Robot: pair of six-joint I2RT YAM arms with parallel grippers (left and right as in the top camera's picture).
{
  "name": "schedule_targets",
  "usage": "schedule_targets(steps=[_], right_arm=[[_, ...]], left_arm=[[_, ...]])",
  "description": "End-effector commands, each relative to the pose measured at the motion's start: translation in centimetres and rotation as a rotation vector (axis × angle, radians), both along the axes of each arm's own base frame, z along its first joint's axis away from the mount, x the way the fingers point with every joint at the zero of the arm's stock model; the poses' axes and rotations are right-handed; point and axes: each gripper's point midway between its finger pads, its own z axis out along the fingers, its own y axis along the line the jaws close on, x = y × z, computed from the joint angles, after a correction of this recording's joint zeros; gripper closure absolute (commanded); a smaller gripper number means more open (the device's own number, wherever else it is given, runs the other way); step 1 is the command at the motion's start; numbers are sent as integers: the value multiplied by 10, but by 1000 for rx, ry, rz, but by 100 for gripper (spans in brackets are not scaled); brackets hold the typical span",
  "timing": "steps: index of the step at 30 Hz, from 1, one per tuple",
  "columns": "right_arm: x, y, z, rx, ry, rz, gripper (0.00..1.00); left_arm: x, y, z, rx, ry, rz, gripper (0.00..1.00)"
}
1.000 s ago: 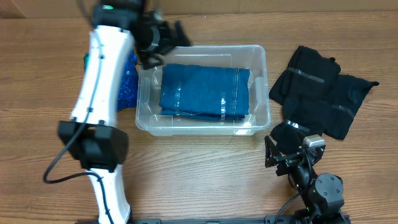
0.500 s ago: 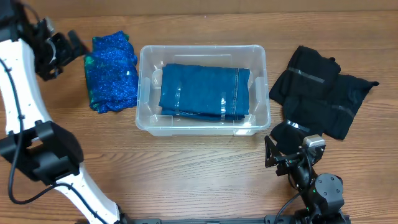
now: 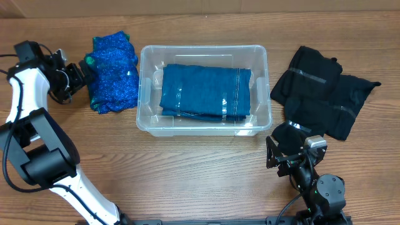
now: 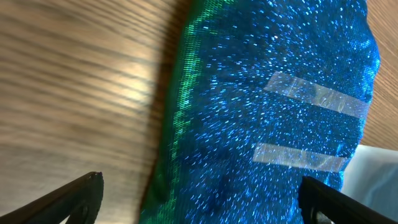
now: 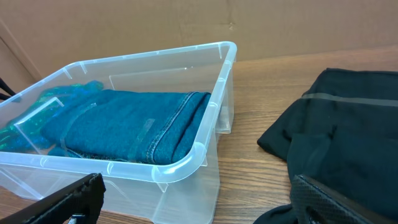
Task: Pack container
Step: 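Move the left gripper to the sparkly blue fabric and grasp it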
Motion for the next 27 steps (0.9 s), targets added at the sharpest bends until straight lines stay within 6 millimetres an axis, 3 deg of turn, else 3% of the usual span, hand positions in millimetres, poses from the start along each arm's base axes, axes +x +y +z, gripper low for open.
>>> schedule_targets(steps=[1,11,13,14,16,19,22,25,27], right_arm=[[0,-2,3,5,-13,-12,0],[0,-2,3,5,-13,-12,0],[0,-2,3,6,-13,-12,0],[0,-2,3,5,-13,-12,0],[0,-2,3,5,-13,-12,0],[0,-2,3,5,-13,-12,0],[0,-2,3,5,-13,-12,0],[0,-2,3,5,-13,-12,0],[0,-2,3,6,-13,-12,0]], left_arm=[[4,-20,-11,-57,-21,-48,0],[4,-53,-71,-282,46,-63,4],[3,-60,-78,-311,56,-74,15],[3,-64,-79,-326,55,-80,32],[4,-72,-77,-353,52,-94,53],[3,-76,-70,-366,55,-104,80],[3,-72,-53,-368,61,-107,96],[2,-65,-9,-333,32,-161,96],[1,-61,39,-278,-1,-199,96]])
